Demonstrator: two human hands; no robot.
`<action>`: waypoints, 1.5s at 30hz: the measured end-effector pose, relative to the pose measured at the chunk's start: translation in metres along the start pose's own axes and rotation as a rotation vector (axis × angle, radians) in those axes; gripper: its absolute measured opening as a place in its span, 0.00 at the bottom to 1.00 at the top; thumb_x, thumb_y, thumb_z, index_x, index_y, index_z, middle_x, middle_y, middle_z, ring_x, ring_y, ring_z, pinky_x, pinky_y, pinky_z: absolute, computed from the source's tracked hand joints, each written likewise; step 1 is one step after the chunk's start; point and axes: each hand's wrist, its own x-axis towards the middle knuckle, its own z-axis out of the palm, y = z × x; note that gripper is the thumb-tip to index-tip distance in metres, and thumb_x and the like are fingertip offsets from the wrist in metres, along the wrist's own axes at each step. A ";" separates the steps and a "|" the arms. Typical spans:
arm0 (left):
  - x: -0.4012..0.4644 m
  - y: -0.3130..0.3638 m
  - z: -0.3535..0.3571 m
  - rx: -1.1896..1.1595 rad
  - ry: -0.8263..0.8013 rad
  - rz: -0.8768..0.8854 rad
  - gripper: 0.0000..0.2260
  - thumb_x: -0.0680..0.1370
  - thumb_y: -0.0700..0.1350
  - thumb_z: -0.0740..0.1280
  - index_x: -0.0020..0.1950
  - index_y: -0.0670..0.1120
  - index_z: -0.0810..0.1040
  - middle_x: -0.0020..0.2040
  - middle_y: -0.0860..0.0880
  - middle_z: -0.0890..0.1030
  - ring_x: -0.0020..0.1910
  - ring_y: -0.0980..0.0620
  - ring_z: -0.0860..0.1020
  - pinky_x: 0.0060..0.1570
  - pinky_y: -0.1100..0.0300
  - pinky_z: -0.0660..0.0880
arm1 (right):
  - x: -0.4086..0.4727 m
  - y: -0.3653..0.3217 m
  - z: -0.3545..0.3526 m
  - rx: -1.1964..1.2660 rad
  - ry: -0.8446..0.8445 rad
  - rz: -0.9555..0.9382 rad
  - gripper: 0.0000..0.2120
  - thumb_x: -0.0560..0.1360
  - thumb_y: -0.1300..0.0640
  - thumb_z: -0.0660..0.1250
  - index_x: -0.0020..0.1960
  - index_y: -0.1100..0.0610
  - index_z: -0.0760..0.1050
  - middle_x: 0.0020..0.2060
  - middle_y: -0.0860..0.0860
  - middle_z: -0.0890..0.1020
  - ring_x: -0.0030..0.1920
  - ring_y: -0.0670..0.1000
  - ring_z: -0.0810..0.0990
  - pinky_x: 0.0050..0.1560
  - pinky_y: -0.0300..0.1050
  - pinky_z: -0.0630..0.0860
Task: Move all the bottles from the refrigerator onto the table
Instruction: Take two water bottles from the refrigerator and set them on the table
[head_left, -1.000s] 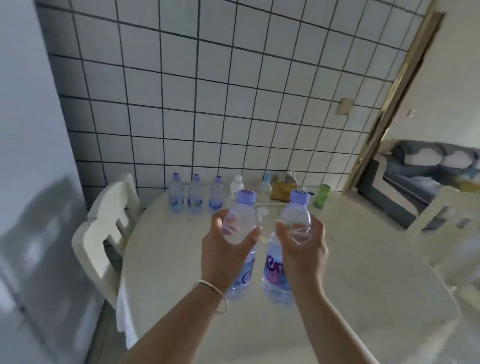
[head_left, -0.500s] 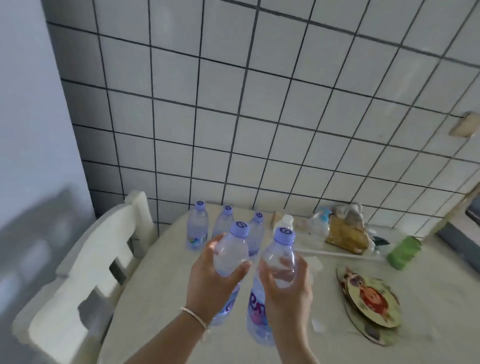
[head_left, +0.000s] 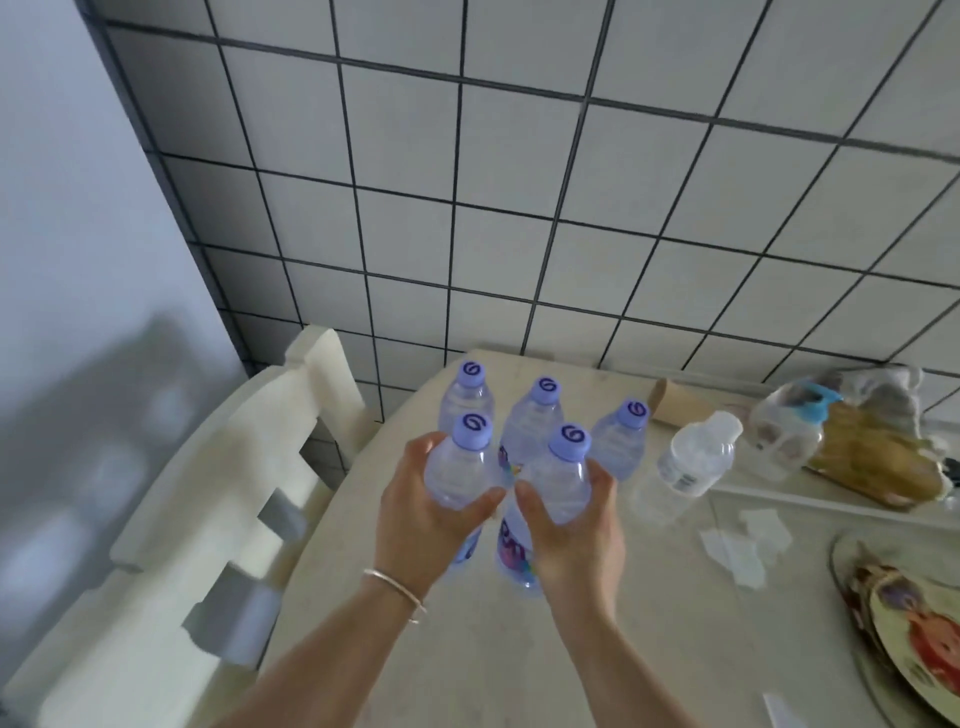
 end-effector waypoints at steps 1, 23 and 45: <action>0.004 -0.005 0.001 0.010 0.008 -0.006 0.26 0.60 0.46 0.81 0.45 0.58 0.67 0.41 0.62 0.74 0.41 0.72 0.74 0.39 0.79 0.66 | 0.004 0.002 0.004 -0.023 -0.007 0.018 0.26 0.67 0.42 0.72 0.61 0.44 0.65 0.40 0.41 0.76 0.44 0.52 0.77 0.46 0.46 0.72; 0.032 -0.059 0.027 0.027 0.043 -0.077 0.28 0.58 0.51 0.81 0.47 0.62 0.65 0.45 0.58 0.77 0.46 0.49 0.77 0.44 0.55 0.74 | 0.022 0.039 0.037 -0.079 -0.029 0.043 0.31 0.63 0.46 0.76 0.60 0.50 0.65 0.54 0.46 0.76 0.51 0.52 0.77 0.47 0.47 0.73; -0.059 0.031 -0.026 0.076 0.106 0.075 0.29 0.63 0.42 0.77 0.62 0.45 0.71 0.49 0.59 0.67 0.57 0.52 0.73 0.55 0.59 0.71 | -0.053 -0.011 -0.062 -0.152 -0.152 -0.125 0.43 0.66 0.40 0.70 0.74 0.50 0.54 0.68 0.46 0.65 0.69 0.47 0.65 0.58 0.39 0.65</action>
